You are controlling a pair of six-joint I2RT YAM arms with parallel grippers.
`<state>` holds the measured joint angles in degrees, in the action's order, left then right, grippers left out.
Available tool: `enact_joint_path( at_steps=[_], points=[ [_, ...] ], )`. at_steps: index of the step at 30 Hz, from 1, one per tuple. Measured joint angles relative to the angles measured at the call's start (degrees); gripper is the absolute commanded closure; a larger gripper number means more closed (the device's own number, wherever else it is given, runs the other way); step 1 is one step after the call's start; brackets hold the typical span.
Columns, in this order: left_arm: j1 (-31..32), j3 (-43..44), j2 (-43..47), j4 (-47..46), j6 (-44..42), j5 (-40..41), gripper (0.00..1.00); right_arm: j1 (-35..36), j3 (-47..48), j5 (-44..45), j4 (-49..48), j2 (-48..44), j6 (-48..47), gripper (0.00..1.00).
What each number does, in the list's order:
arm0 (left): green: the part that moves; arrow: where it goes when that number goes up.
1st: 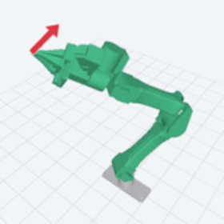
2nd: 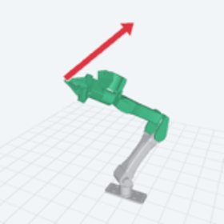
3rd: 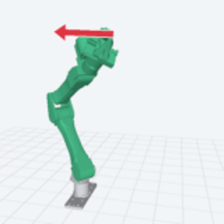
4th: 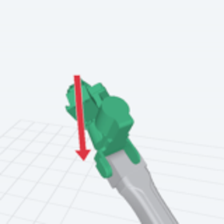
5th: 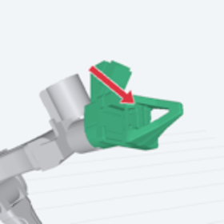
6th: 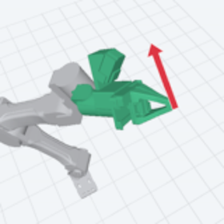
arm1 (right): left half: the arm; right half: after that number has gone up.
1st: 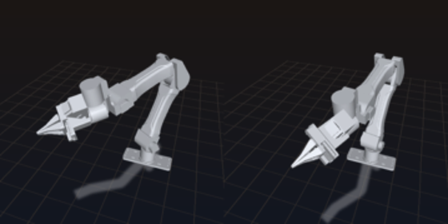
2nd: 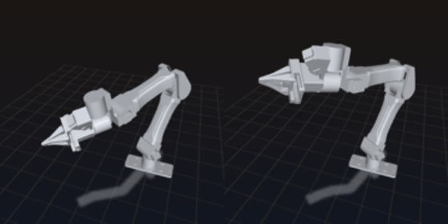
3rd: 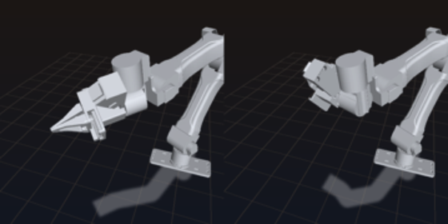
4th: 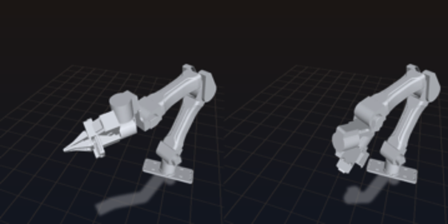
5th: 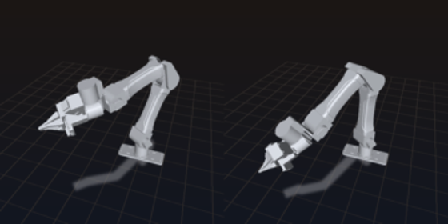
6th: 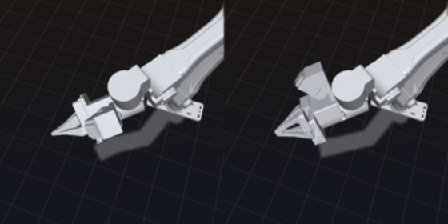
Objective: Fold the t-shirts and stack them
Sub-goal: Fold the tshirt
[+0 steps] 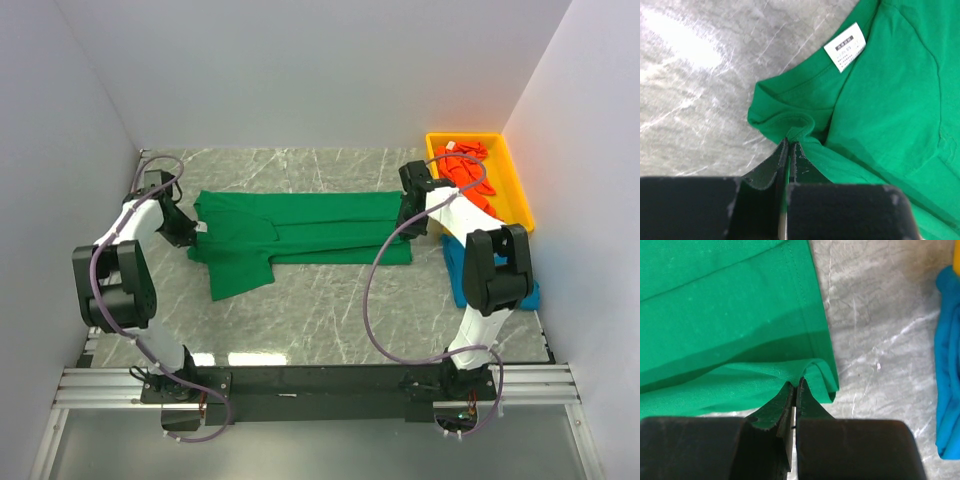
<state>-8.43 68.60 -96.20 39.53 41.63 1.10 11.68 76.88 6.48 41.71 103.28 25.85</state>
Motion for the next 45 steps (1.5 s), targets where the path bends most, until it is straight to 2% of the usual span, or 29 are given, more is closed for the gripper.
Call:
enact_joint_path(
  at_steps=[6,9,10,12,13,15,16,18,19,21,22,24,31,35,39,40,45],
  points=[
    [0.00,0.22,-3.17,-1.57,0.04,-0.02,0.99,-0.07,0.85,0.00,-0.83,3.28,-0.02,0.99],
    [0.00,0.22,-4.11,-3.06,0.02,-0.28,0.95,-0.24,1.84,0.00,-1.38,4.70,0.00,0.95],
    [0.00,0.20,-4.26,-3.45,0.02,-0.31,0.91,-0.35,1.99,0.00,-1.90,5.05,0.00,0.94],
    [0.00,0.20,-4.42,-4.17,-0.04,-0.33,0.84,-0.48,1.99,-0.02,-2.54,5.77,0.04,0.86],
    [0.00,0.15,-4.46,-4.61,-0.09,-0.28,0.77,-0.55,1.99,-0.04,-2.75,6.19,0.07,0.79],
    [0.00,0.09,-4.46,-5.27,-0.15,-0.20,0.69,-0.61,1.99,-0.07,-2.99,6.75,-0.09,0.71],
    [0.00,0.09,-4.46,-5.60,-0.22,-0.13,0.63,-0.68,1.99,-0.11,-2.97,6.84,-0.13,0.62],
    [-0.02,0.09,-4.46,-5.92,-0.46,0.11,0.53,-0.76,1.99,-0.13,-2.99,6.78,-0.22,0.55],
    [0.00,0.09,-4.35,-5.88,-0.55,0.22,0.43,-0.79,2.03,-0.20,-2.99,6.69,-0.35,0.50],
    [0.00,0.09,-3.80,-5.81,-0.68,0.48,0.31,-0.81,2.03,-0.37,-2.93,6.27,-0.42,0.48],
    [0.00,0.02,-3.15,-5.70,-0.74,0.68,0.21,-0.81,2.03,-0.50,-2.86,5.86,-0.42,0.46],
    [0.00,-0.66,-0.42,-5.49,-0.87,1.46,0.17,-0.81,1.51,-0.81,-2.99,3.69,-0.42,0.45],
    [1.90,-9.18,18.95,-3.74,-0.87,3.13,0.21,0.13,-5.90,-2.95,-5.07,-11.87,-0.33,0.37],
    [8.09,-16.61,26.95,-3.65,0.26,2.82,0.27,2.69,-11.65,-4.39,-6.60,-19.08,-0.15,0.34],
    [12.83,-23.91,27.65,-3.63,2.40,1.25,0.38,4.90,-16.74,-6.14,-7.21,-22.40,-0.13,0.33],
    [14.03,-25.46,27.47,-3.67,3.08,1.14,0.43,5.16,-17.79,-6.51,-7.32,-23.02,-0.13,0.33],
    [18.16,-27.82,23.96,-4.83,4.74,1.27,0.50,5.33,-23.15,-8.39,-8.92,-26.12,0.09,0.34]
  ],
)
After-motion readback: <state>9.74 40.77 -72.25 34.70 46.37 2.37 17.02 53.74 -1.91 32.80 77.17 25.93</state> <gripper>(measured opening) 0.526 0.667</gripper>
